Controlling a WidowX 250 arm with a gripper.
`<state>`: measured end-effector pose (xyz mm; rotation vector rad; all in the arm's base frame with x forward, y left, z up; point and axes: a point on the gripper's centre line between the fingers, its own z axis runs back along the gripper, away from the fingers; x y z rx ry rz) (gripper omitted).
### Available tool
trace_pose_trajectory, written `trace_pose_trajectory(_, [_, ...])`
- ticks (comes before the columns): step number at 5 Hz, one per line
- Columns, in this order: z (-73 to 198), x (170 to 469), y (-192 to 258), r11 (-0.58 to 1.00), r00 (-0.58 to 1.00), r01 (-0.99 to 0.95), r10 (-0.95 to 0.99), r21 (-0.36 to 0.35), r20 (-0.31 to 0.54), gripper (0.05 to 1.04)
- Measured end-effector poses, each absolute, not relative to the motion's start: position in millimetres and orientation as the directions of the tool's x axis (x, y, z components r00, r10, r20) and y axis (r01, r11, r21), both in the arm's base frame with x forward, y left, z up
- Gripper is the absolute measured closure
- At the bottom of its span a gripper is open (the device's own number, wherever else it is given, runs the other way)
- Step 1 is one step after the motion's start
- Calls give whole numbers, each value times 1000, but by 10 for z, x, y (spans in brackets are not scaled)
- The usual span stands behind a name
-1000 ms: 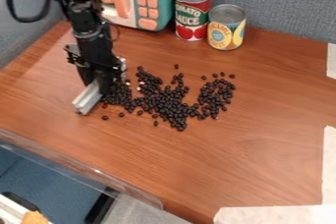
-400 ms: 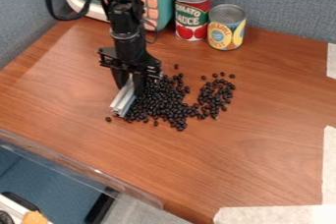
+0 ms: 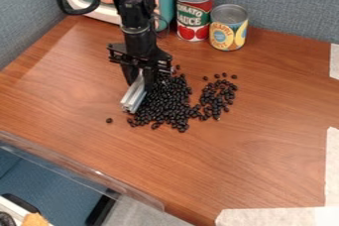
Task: Sweep into pile
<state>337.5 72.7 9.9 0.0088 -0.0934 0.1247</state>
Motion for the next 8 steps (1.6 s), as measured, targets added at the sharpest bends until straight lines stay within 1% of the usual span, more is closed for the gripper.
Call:
trace_pose_trajectory(1, [154, 3424, 763, 990, 985, -140, 138, 18, 100, 711])
trace_pose_trajectory(2, [265, 3419, 825, 986, 979, -165, 162, 16, 120, 711])
trace_pose_trajectory(3, [567, 3402, 731, 995, 976, -100, 102, -19, 194, 711])
trace_pose_trajectory(4, [573, 3316, 404, 1000, 981, 11, -6, -25, 192, 711])
trace_pose_trajectory(5, [515, 3244, 64, 991, 975, 132, -125, -27, 185, 711])
trace_pose_trajectory(6, [433, 3098, -96, 962, 946, 272, -260, -35, 194, 711])
trace_pose_trajectory(7, [410, 2866, -109, 887, 864, 460, -443, -20, 241, 711])
trace_pose_trajectory(8, [287, 2717, 103, 799, 770, 601, -583, 13, 260, 711])
